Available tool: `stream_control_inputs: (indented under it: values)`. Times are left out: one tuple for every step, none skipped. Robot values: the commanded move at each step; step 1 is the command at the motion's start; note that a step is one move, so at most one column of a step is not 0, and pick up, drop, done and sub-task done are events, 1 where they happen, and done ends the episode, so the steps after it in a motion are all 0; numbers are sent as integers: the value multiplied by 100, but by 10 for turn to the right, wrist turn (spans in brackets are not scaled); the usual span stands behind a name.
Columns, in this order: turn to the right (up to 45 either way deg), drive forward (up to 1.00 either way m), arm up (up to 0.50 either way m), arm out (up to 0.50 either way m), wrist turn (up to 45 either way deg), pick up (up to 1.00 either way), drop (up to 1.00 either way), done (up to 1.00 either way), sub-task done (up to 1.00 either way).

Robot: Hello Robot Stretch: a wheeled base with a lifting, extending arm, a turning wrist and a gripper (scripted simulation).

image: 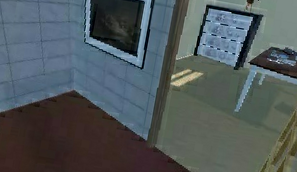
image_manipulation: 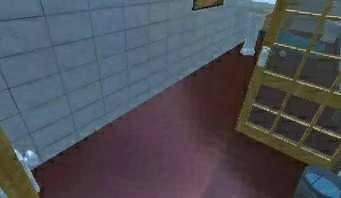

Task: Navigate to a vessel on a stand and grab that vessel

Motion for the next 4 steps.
stream_control_inputs:
  values:
    - [90, 0, 0, 0, 0, 0, 0, 0, 0]
    - [0, 80, 0, 0, 0, 0, 0, 0, 0]
    - [300, 0, 0, 0, 0, 0, 0, 0, 0]
    - [0, 90, 0, 0, 0, 0, 0, 0, 0]
